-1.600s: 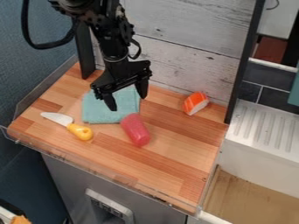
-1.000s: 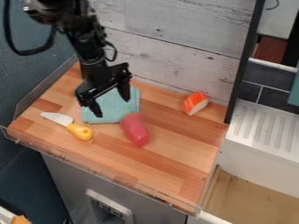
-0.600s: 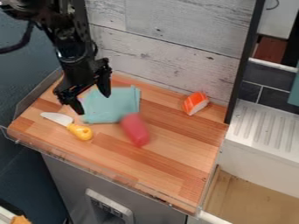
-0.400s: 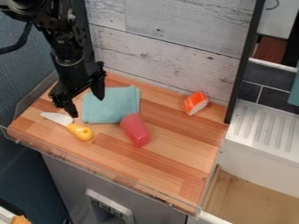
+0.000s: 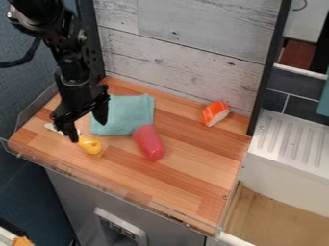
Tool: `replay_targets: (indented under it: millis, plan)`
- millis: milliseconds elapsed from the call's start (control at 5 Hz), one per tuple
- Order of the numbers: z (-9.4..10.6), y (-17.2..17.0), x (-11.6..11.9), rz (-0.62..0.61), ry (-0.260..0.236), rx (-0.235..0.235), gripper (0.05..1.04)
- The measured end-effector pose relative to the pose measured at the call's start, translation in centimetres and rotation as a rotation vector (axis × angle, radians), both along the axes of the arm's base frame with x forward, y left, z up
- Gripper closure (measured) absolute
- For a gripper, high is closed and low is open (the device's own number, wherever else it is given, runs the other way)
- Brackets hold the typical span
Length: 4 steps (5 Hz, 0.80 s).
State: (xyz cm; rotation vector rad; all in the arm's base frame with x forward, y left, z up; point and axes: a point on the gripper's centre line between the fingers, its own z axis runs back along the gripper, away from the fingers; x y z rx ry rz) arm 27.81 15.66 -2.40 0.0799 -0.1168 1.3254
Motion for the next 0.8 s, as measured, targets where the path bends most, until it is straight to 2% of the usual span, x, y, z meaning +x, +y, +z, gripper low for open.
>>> replay_targets:
  millis: [200,400,600,800]
  plan:
    - [-1.7,0.6,-0.1,0.011,0.046,0.003,0.083]
    - [-2.7,1.2,-0.3,0.027,0.071,0.005,0.083]
    - [-3.7,1.3,-0.4,0.031,0.095,-0.003,0.085]
    - [-4.1,1.2,-0.2,0.025,0.101,-0.018,0.132]
